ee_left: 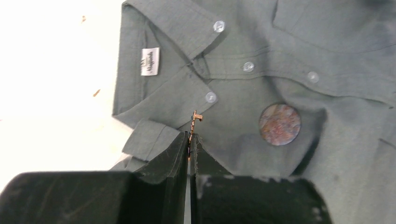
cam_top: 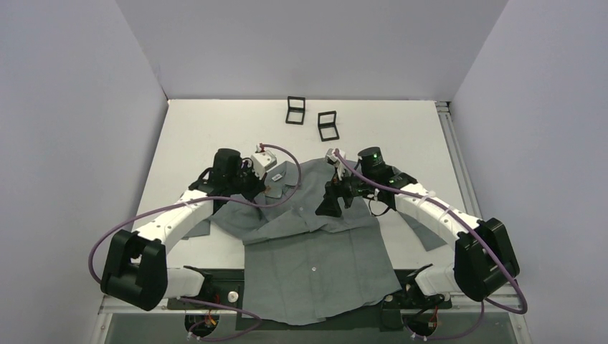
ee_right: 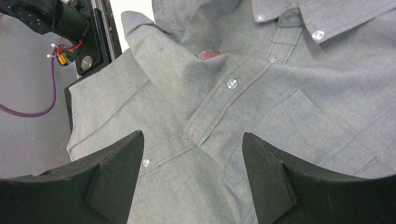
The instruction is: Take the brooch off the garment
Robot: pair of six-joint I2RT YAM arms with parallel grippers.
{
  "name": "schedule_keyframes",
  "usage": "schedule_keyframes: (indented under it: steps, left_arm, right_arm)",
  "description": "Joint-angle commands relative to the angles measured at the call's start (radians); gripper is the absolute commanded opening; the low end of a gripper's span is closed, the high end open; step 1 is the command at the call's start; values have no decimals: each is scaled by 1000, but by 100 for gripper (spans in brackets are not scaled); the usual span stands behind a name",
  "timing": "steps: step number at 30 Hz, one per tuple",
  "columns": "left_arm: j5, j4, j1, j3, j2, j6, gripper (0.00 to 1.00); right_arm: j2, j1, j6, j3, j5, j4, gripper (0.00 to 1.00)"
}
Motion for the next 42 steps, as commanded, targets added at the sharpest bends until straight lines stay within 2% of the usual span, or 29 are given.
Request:
schedule_keyframes:
  steps: [1, 4, 7, 12, 19, 23, 25, 32, 36, 42]
  left_arm:
    - [-143, -2, -10, -23, -83, 117, 0]
    - [-205, 18, -10, -46, -108, 124, 0]
    - [-185, -6, 1, -30, -133, 39, 0]
    - [68, -78, 24, 46, -142, -126, 0]
    - [347, -87, 29, 116, -154, -259, 0]
    - [540, -27, 29, 140, -148, -412, 0]
    - [591, 25, 29, 136, -145, -493, 0]
    - [674, 243, 29, 91, -124, -707, 0]
    - [687, 294, 29, 66, -131, -752, 0]
    - [698, 322, 29, 31, -140, -765, 0]
  right_arm:
    - [-39, -18, -1, -28, -24, 65, 73]
    - [-40, -28, 6, -41, -19, 89, 73]
    - [-50, -35, 50, -68, -4, 156, 73]
    - [-65, -36, 129, -103, 15, 330, 72]
    - [-115, -35, 95, -118, 87, 421, 71]
    - [-145, -19, 53, -149, 144, 487, 71]
    - [-159, 2, 17, -165, 170, 507, 71]
    - [-156, 105, -100, -173, 215, 501, 71]
    - [-131, 179, -143, -156, 231, 482, 71]
    - [-107, 203, -84, -142, 205, 547, 71]
